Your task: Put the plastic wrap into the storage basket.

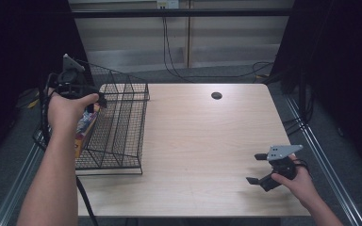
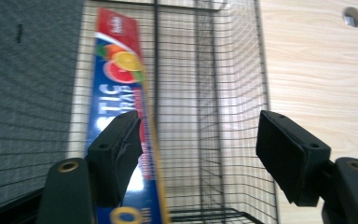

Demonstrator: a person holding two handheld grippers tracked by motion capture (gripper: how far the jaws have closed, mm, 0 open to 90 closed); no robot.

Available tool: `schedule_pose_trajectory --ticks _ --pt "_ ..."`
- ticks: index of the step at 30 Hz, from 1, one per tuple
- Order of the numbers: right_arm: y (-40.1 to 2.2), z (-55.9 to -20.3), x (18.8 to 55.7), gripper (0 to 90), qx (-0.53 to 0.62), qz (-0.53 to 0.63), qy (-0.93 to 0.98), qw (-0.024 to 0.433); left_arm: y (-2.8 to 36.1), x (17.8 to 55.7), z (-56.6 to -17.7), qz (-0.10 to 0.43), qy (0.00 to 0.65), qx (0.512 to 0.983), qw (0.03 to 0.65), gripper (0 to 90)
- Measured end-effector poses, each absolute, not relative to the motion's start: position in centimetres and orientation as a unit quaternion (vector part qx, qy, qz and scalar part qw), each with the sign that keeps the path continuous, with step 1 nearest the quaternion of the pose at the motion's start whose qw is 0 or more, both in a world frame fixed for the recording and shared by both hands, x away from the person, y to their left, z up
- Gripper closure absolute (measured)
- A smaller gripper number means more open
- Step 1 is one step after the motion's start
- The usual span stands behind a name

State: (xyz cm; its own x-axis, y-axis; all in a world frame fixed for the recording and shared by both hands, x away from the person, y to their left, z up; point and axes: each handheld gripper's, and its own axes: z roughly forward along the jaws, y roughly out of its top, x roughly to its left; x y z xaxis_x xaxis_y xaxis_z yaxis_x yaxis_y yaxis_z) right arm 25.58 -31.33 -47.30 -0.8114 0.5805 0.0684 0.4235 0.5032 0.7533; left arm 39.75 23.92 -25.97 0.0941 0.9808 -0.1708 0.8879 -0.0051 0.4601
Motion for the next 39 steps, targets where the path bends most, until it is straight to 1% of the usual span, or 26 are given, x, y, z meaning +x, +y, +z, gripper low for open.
schedule_pose_trajectory --ticks 15,30,39 --pt "-31.3 -47.3 25.5 3.3 0.29 0.403 0.862 0.1 20.1 39.4 -26.8 0.068 0.619 0.732 0.278 27.6" --pt "-31.2 -47.3 25.5 3.3 0.288 0.402 0.863 0.1 16.2 38.8 -28.7 0.047 0.571 0.763 0.299 26.7" --pt "-31.3 -47.4 25.5 3.3 0.289 0.401 0.863 0.101 14.7 38.3 -29.8 0.037 0.548 0.776 0.31 25.6"
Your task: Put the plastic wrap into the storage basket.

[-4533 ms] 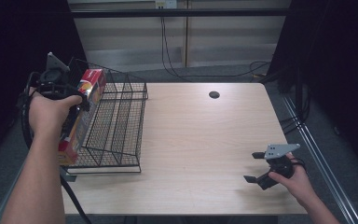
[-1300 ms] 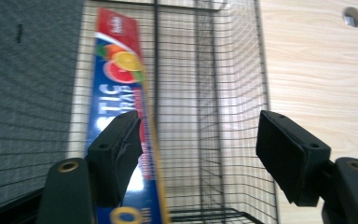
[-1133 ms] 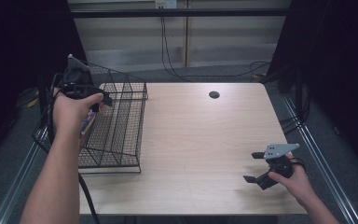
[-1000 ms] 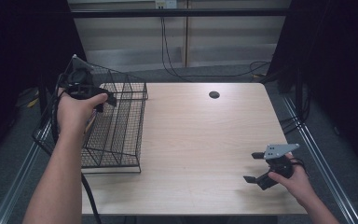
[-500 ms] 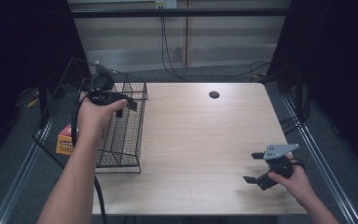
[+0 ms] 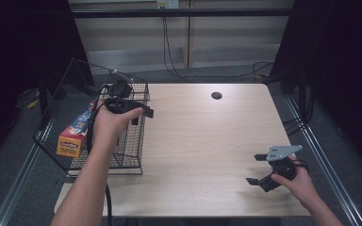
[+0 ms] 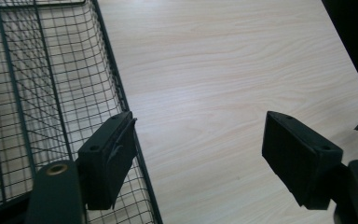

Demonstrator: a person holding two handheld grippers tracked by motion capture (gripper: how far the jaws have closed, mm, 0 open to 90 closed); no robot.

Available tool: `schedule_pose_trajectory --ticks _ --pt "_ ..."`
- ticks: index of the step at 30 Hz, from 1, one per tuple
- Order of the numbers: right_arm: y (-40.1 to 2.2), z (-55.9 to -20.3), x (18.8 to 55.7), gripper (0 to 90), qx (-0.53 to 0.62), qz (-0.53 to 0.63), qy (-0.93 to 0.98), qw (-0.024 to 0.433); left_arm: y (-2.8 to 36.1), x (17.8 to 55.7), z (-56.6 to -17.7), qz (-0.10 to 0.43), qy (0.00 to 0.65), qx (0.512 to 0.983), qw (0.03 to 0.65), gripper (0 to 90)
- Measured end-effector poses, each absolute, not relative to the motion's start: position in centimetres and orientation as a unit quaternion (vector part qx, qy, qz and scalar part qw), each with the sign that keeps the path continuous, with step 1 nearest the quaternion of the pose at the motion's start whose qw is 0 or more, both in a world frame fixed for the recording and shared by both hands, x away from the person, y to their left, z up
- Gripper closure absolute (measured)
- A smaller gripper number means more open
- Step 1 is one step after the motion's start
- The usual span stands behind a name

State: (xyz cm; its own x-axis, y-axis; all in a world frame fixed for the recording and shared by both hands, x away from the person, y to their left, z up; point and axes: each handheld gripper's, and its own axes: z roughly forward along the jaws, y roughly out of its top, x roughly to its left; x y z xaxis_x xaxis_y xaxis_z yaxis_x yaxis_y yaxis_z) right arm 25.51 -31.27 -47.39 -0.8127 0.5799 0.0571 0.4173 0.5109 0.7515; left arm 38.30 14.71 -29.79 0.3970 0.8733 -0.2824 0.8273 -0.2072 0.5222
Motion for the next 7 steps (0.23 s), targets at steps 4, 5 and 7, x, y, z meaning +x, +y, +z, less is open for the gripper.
schedule_pose_trajectory --ticks 4,5,7 --pt "-31.26 -47.47 25.55 3.3 0.288 0.4 0.864 0.102 14.21 38.19 -30.36 0.031 0.542 0.778 0.316 25.6" --pt "-31.25 -47.49 25.52 3.2 0.289 0.398 0.865 0.102 14.07 38.16 -30.51 0.03 0.54 0.779 0.318 25.3" --pt "-31.28 -47.67 25.54 3.1 0.29 0.397 0.865 0.099 13.81 38.01 -30.84 0.031 0.531 0.783 0.322 24.4"
